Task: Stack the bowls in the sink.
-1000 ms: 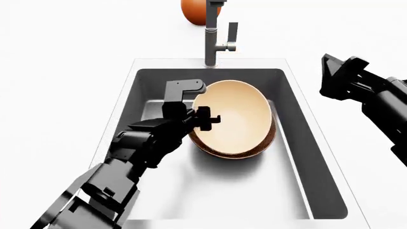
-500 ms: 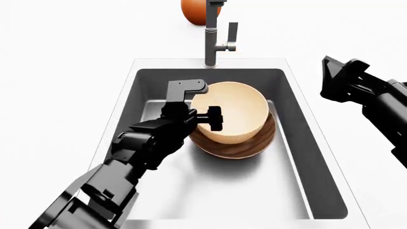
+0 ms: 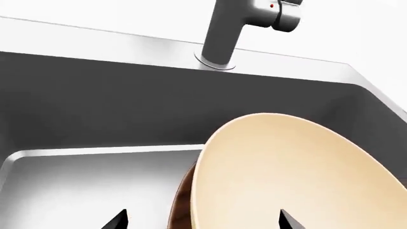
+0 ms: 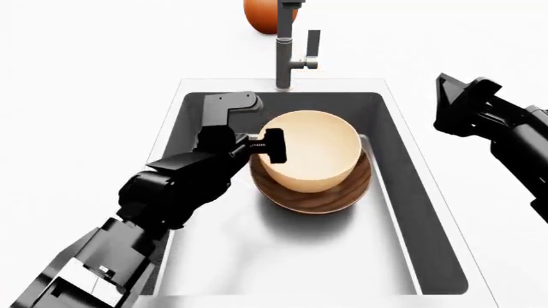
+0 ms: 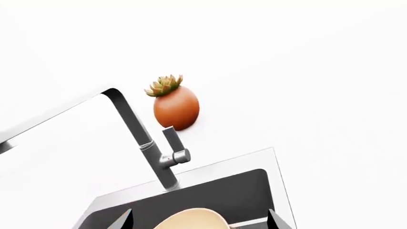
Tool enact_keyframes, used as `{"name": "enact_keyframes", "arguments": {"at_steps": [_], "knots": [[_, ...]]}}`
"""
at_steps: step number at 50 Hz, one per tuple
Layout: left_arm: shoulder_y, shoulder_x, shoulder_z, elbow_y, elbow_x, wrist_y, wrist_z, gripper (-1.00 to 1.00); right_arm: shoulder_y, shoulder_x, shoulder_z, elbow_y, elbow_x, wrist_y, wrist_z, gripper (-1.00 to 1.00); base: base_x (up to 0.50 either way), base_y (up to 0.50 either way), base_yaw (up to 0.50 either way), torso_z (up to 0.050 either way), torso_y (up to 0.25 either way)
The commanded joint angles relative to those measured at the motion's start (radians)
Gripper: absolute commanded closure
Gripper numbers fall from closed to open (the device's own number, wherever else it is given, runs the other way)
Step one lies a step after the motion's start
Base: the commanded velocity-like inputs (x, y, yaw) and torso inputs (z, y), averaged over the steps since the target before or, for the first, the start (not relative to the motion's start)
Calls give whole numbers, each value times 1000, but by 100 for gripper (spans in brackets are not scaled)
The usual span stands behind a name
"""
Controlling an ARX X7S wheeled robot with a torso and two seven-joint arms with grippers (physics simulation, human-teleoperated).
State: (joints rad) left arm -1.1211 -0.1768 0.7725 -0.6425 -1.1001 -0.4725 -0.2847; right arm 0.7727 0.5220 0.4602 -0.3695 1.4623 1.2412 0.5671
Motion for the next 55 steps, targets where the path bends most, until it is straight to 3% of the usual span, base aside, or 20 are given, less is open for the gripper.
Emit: {"name": "enact_keyframes", "arguments": {"at_steps": [1,23,38,55], "knots": [[7,-65,-23,134,-25,-18,-66,-100,9,6,-4,-1,21,-2,18,-100,0,0,0,0,0],[25,-276,-87,502,-54,-31,-195,-100,47,15,-18,-10,74,-9,57,-100,0,0,0,0,0],[46,-455,-158,786,-120,-67,-318,-100,119,68,-28,-40,246,4,216,-100,0,0,0,0,0],[68,-530,-199,877,-140,-63,-373,-100,120,112,-4,-82,367,-24,289,-100,0,0,0,0,0]]}}
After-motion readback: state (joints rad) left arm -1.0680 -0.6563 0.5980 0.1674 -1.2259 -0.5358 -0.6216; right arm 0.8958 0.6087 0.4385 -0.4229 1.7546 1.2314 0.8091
